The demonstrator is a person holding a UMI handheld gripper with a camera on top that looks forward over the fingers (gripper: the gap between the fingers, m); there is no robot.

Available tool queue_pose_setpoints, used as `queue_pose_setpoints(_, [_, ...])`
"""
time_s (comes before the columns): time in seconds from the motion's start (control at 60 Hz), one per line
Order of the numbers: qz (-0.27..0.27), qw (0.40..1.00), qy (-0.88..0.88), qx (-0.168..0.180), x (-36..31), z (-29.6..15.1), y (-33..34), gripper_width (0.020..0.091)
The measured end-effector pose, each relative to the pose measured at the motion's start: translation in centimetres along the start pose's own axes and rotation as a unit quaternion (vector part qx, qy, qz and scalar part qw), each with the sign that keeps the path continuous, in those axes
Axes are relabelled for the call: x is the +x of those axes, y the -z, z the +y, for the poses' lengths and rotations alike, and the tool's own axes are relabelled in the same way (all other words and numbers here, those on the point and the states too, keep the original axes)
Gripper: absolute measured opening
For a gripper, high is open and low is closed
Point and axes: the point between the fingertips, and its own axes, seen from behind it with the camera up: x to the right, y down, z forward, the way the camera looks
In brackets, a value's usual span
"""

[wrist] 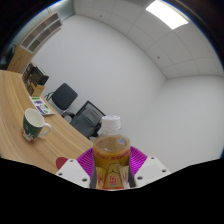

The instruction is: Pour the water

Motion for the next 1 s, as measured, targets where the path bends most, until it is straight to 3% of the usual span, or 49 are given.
queue_pose_setpoints(0.2, [0.015, 0.944, 0.328, 0.035, -7.1, -8.2, -3.8, 0.0443])
queue_pose_setpoints(0.467, [0.022, 0.789, 0.612, 0.048, -14.2, -9.6, -5.8, 0.0441])
queue_pose_setpoints(0.6, [0.015, 0.757, 0.651, 0.055, -16.0, -9.3, -5.4, 0.0444])
queue_pose_setpoints(0.8, [0.007, 0.783, 0.619, 0.059, -15.4, -9.3, -5.4, 0.0442])
queue_pose_setpoints(0.9, [0.007, 0.874, 0.484, 0.050, -12.3, -10.4, -5.8, 0.0444])
queue_pose_setpoints(1.0, [-0.003, 0.973, 0.229, 0.038, -9.4, -9.2, -5.7, 0.0444])
